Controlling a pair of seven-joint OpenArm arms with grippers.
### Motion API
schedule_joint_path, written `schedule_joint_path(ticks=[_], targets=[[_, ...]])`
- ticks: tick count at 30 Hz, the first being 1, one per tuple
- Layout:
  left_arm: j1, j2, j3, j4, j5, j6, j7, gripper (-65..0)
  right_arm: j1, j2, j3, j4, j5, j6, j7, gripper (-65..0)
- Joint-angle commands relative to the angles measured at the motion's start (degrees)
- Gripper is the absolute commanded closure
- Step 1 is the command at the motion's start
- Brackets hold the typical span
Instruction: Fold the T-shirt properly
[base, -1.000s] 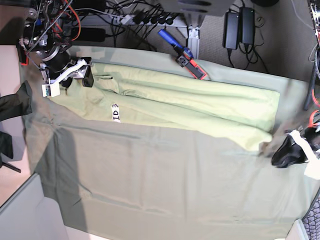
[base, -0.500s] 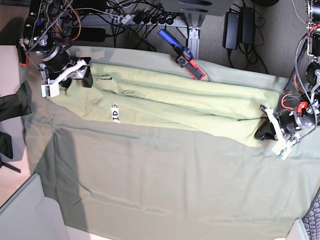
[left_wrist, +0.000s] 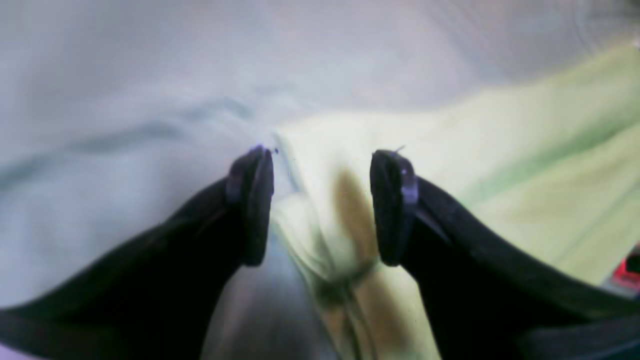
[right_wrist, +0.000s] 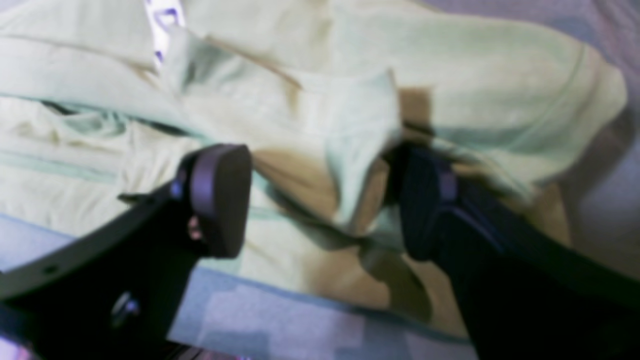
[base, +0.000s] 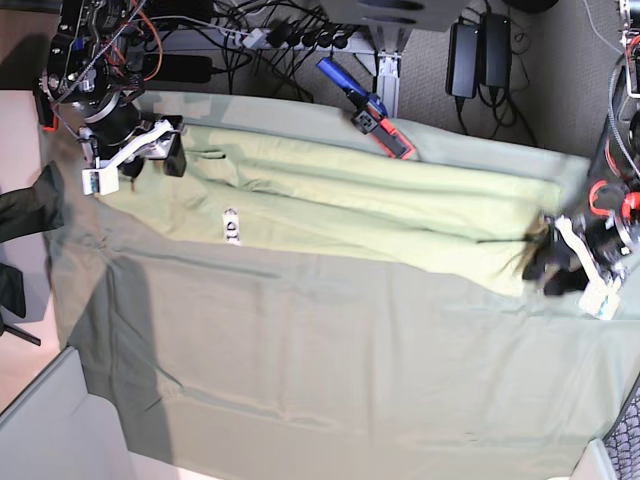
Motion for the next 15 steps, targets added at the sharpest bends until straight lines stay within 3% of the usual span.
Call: schedule_joint_path(ticks=[1,6,10,15], targets=[[-0.68,-0.81,-2.21,1.36,-3.10,-0.32,0.87,-34.6,0.39,0.92,0.55,0.81,0.50,3.15,1.25,-44.5],[1.09,-0.79,-10.45,1.27,-19.89,-0.32,10.97,-35.6,0.39,0.90,0.55,0.81,0.55,3.15,1.27,-44.5],[3.65,-0.46,-11.23,-3.21,-22.62,-0.32,10.69,-46.0,0.42,0.92,0.55,0.81,0.52,3.15,1.25,-44.5],[3.41,1.51,-11.19,-11.98,-28.44,-0.32,12.02,-46.6,0.39,0.92,0.55,0.81,0.52,3.15,1.22,-44.5]])
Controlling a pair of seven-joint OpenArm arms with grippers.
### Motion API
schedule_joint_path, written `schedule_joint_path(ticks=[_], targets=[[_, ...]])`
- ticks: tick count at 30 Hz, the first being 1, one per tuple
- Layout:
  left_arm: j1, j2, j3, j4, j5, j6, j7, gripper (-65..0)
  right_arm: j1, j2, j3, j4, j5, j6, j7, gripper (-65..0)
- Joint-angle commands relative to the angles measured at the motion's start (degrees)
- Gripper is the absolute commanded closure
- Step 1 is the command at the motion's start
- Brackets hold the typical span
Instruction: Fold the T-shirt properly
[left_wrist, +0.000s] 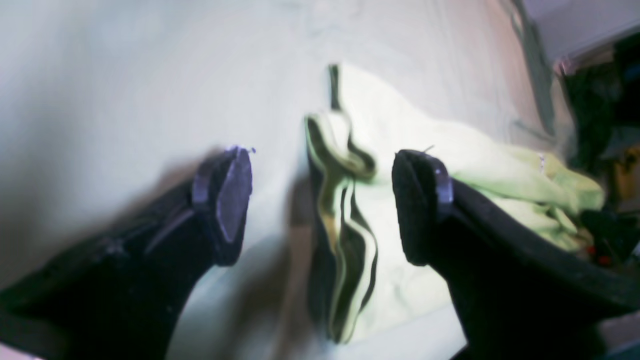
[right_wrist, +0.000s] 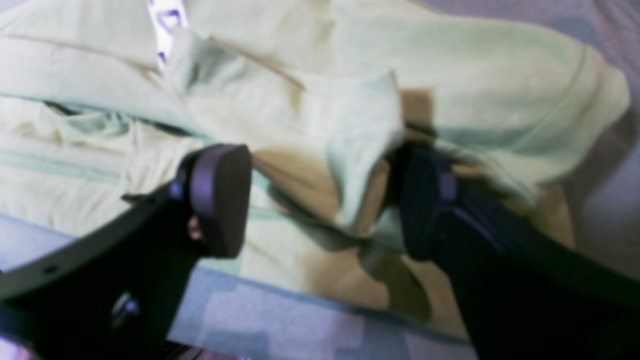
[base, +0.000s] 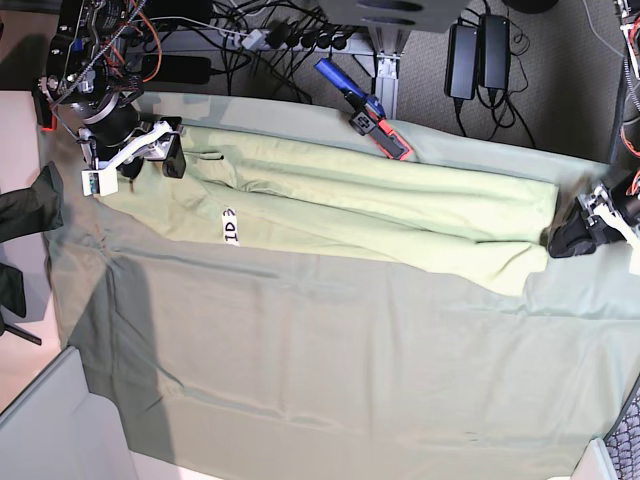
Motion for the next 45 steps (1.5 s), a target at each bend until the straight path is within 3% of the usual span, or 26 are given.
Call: schedule_joint_path(ticks=[1,10,16,23,37,45], targets=[[-0.90,-0.79,-0.33,-0.57,-1.64,-0.71,-0.48,-46.6,0.31,0.94,0.55,0.81,0.50,3.15,1.22,-44.5],[-1.51,2.03,-0.20,-4.90,-5.03,-0.71,4.55,-46.6,0.33,0.94,0.55,0.81,0.50,3.15,1.25,-44.5],[0.48,1.81,-0.20,-0.17,-6.43,-0.71,6.91,-46.6,0.31,0.94,0.55,0.81,0.46,3.15,1.20,-44.5],[4.20,1.75,-0.15,4.70,-3.56,-0.71,4.83,-46.6,0.33,0.94,0.55,0.81,0.50,3.15,1.25,-44.5],[0.98,2.05,-0.13,4.70,1.79,-0.71,1.57,-46.6,0.31,0.94,0.55,0.83,0.66,3.15,1.03,-44.5],[0.98,2.89,6.58,4.70,2.64,-0.71,1.51,-46.6,0.31,0.94,0.55,0.83,0.68,3.15,1.01,-44.5]])
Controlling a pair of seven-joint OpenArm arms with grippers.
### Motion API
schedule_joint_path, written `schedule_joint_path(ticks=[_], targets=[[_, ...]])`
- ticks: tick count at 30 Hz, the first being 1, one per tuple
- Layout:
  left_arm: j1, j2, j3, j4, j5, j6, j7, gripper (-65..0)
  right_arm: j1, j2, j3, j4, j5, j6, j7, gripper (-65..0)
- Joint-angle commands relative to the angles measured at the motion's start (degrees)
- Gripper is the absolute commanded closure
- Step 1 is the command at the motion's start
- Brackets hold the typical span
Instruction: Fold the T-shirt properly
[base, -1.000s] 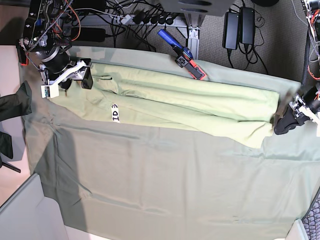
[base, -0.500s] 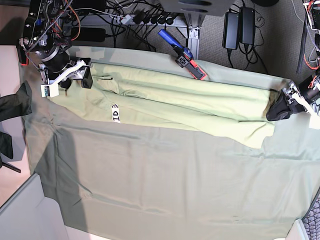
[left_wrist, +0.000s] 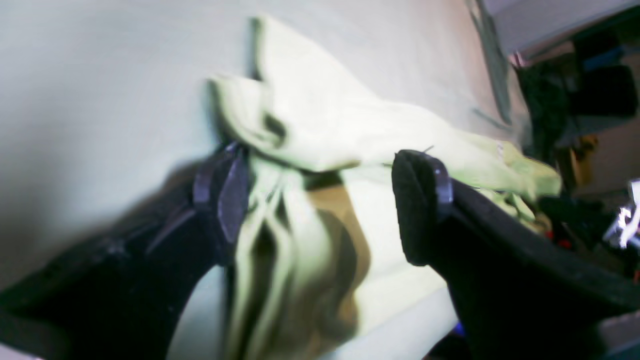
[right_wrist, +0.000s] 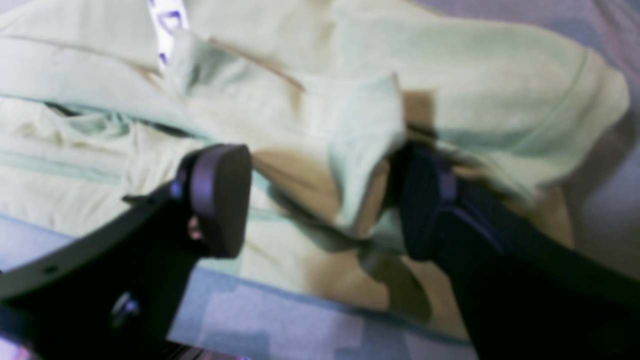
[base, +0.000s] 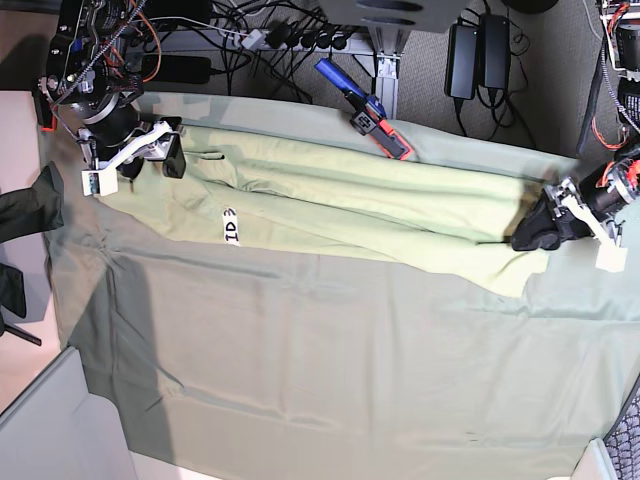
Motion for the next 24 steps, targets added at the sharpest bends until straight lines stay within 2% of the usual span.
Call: schedule_joint_path(ticks=[1,9,12,14,17,19,21,24], targets=[[-0.15,-0.48,0.20,0.68,0.35,-0.25,0.92,-46.6,0.31,0.94,0.55,0.83,0.63,3.15,1.03,-44.5],[-2.49,-0.15,-0.09,0.68,3.04,-0.25,-1.33,-46.4,0.31,0.94,0.55,0.83,0.66,3.15,1.03,-44.5],[-3.91,0.98,-0.09,0.66,6.36,2.05,-3.02,-45.1,0.31,0.94,0.55,0.83,0.66,3.17,1.03,-44.5],[-4.44,1.95,-0.09,0.66,7.21,2.27,-3.78,-35.5,0.31,0.94,0.55,0.83,0.66,3.15,1.01,-44.5],[-4.72,3.39,-0.09,0.66,10.38,2.21,-4.94,-12.0,0.31,0.94,0.55,0.83,0.63,3.15,1.01,-44.5],[-4.70,3.96,-0.09,0.66,13.44,2.19,-5.90,0.0,0.31,0.94,0.55,0.83,0.66,3.15,1.03,-44.5],[-4.70,3.91,-0.11,0.66,15.34,2.19,-6.19,0.0,0.31,0.94,0.55,0.83,0.63,3.15,1.03,-44.5],[-4.76,3.28,-1.40,0.74,15.87,-0.25,-6.45,0.0,0.33,0.94,0.57,0.85,0.63,3.15,1.03,-44.5]])
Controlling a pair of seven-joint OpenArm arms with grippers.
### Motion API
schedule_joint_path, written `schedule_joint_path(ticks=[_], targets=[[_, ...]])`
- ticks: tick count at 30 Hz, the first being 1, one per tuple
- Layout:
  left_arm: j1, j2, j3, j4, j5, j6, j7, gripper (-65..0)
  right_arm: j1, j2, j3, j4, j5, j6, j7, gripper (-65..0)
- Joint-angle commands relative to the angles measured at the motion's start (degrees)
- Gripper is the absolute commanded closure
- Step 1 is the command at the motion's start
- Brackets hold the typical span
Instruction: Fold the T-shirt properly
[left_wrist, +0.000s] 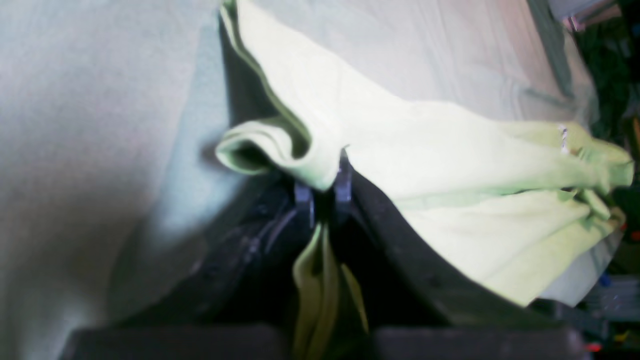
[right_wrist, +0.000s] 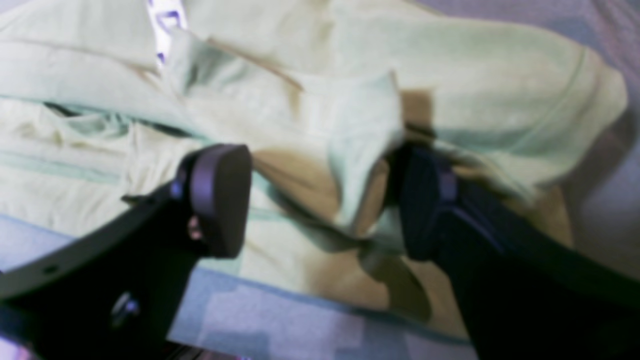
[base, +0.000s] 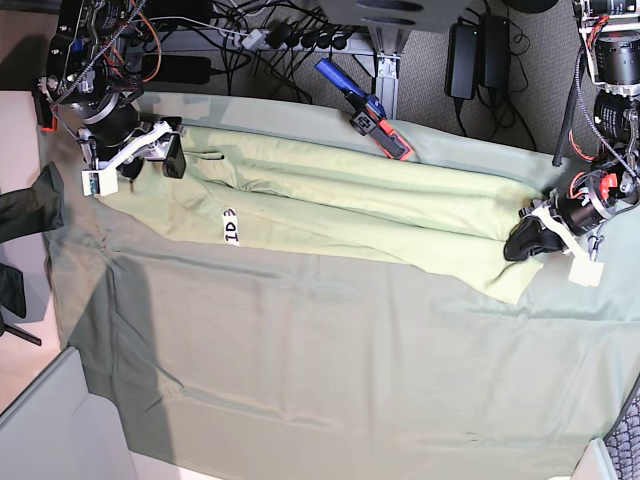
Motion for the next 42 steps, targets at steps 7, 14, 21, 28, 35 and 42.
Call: schedule_joint_path(ticks=[7,14,21,28,35,42], targets=[[-3.13,-5.84,-6.03,1.09,-1.09,-0.73,-0.92,0.0,0.33,0.92,4.57,3.67,5.62,3.17,0.83,-44.5],[-6.51,-8.17,-5.99,1.07,3.43,-0.73,-2.97,0.0,0.48,0.94,10.03,10.01,7.56,3.15,-0.83,-44.5],[-9.79,-14.69,-5.99,1.07,12.20,-0.73,-6.25,0.0,0.48,0.94,12.26,10.32,7.54,3.15,-0.85,-44.5],[-8.92,-13.00,-5.53,4.92,6.23,-0.73,0.11,0.0,0.48,0.92,12.24,10.32,7.54,3.15,-0.83,-44.5],[-2.49,-4.85,5.14,26.34,9.53,-0.73,0.66,0.0,0.50,0.92,12.24,10.32,7.52,3.17,-0.83,-44.5],[-2.16,1.42,18.16,27.10,23.74,0.09,-4.00,0.0,0.48,0.94,12.24,10.32,6.91,3.15,-0.85,-44.5]])
